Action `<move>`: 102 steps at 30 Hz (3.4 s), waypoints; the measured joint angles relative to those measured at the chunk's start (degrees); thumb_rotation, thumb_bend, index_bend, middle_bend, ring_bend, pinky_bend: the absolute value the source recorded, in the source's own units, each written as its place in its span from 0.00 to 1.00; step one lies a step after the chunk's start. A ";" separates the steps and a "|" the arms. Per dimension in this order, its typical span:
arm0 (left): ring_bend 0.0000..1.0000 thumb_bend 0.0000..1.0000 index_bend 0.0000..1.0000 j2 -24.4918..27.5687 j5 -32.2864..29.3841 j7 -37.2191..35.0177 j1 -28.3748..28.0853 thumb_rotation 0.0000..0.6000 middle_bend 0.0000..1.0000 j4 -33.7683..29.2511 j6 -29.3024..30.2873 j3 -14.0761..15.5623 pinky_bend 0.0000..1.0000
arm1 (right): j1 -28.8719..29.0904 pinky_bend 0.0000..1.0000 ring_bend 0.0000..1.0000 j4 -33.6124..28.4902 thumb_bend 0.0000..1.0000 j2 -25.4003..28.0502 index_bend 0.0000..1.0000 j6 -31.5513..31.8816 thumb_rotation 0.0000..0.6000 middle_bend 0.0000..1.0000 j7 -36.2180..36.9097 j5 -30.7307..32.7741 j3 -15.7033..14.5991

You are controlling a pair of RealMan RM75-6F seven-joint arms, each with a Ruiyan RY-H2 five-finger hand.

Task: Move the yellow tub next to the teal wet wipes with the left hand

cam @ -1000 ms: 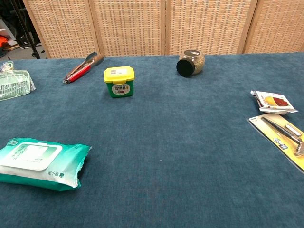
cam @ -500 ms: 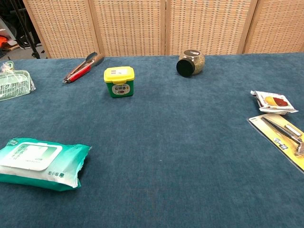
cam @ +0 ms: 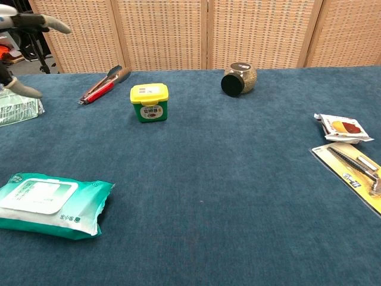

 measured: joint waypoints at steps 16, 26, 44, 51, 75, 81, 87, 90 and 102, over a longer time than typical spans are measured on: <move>0.00 0.00 0.00 -19.93 -28.43 20.29 -21.63 1.00 0.00 20.37 -7.81 -3.62 0.00 | 0.72 0.00 0.00 3.32 0.00 0.30 0.00 -3.67 1.00 0.00 3.52 6.66 2.47; 0.00 0.00 0.00 -30.43 -39.26 25.14 -30.09 1.00 0.00 38.13 -13.09 -3.25 0.00 | 1.32 0.00 0.00 5.14 0.00 -0.35 0.00 -5.57 1.00 0.00 3.15 9.33 3.62; 0.49 0.11 0.42 -40.68 -37.89 21.21 -33.25 1.00 0.47 53.61 -13.56 -3.14 0.55 | 1.94 0.00 0.00 6.38 0.00 -1.26 0.00 -7.43 1.00 0.00 3.08 10.37 4.02; 0.49 0.12 0.43 -37.73 -35.61 19.79 -31.14 1.00 0.48 48.44 -11.96 -3.30 0.55 | 1.96 0.00 0.00 6.42 0.00 -1.45 0.00 -7.36 1.00 0.00 3.09 9.94 3.95; 0.49 0.09 0.43 -0.80 5.49 -11.38 -4.68 1.00 0.48 16.00 -0.56 11.50 0.55 | 1.38 0.00 0.00 2.72 0.00 -1.83 0.00 -4.28 1.00 0.00 -1.17 4.94 1.87; 0.49 0.09 0.43 -0.65 14.23 -23.63 -0.14 1.00 0.48 23.30 3.01 17.13 0.55 | 1.60 0.00 0.00 1.88 0.00 -2.22 0.00 -4.09 1.00 0.00 -2.61 4.16 1.48; 0.49 0.09 0.43 -3.51 19.55 -32.43 3.24 1.00 0.48 33.67 5.70 21.69 0.55 | 1.71 0.00 0.00 1.63 0.00 -2.21 0.00 -4.10 1.00 0.00 -2.63 4.23 1.52; 0.29 0.06 0.33 -6.07 20.93 -33.68 4.25 1.00 0.26 38.44 6.52 22.60 0.43 | 1.71 0.00 0.00 1.68 0.00 -2.03 0.00 -4.22 1.00 0.00 -2.16 4.42 1.60; 0.00 0.00 0.00 -3.87 21.20 -34.01 7.19 1.00 0.00 34.67 9.21 23.30 0.03 | 1.48 0.00 0.00 1.28 0.00 -1.55 0.00 -3.72 1.00 0.00 -1.25 3.89 1.50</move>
